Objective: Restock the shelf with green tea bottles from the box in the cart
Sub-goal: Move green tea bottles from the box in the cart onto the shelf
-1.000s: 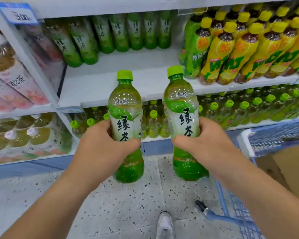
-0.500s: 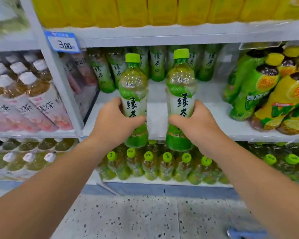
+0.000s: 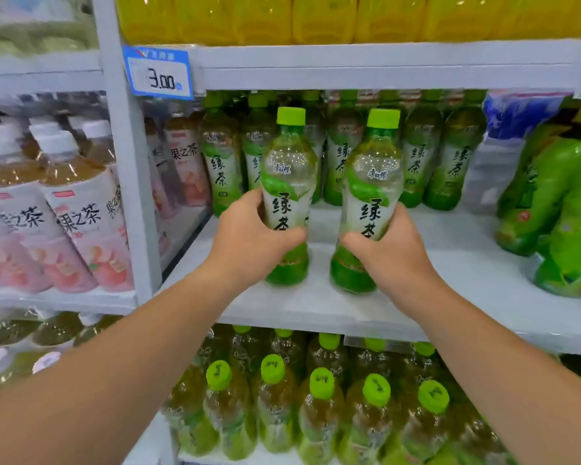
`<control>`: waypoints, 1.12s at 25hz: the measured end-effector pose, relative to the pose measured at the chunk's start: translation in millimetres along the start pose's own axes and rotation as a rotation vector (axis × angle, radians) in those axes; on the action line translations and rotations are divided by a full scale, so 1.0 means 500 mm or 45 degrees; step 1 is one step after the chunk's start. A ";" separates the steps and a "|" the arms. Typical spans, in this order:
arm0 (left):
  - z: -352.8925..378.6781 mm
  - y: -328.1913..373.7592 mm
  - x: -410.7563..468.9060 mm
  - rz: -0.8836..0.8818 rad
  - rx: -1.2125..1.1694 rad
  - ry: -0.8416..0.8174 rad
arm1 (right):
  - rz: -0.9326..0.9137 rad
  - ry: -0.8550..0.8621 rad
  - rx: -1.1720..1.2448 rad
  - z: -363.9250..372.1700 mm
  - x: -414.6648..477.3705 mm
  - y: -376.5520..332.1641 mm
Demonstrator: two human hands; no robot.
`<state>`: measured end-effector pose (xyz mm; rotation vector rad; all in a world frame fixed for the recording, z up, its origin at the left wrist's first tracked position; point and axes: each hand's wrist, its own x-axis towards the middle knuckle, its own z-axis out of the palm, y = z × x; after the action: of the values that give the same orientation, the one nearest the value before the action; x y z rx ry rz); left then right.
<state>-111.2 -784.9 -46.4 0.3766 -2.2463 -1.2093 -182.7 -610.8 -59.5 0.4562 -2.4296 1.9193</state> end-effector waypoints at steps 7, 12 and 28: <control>0.043 -0.051 -0.007 0.225 -0.147 0.046 | -0.283 -0.104 -0.007 0.010 0.008 0.050; 0.028 -0.097 -0.023 0.104 0.066 -0.102 | -0.445 -0.164 -0.285 -0.024 -0.009 0.066; 0.128 -0.091 0.109 0.057 0.254 0.150 | -0.131 -0.109 -0.356 0.017 0.182 0.049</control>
<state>-193.6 -793.4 -93.9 0.4590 -2.2659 -0.9181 -274.2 -633.6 -67.7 0.6466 -2.6146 1.5197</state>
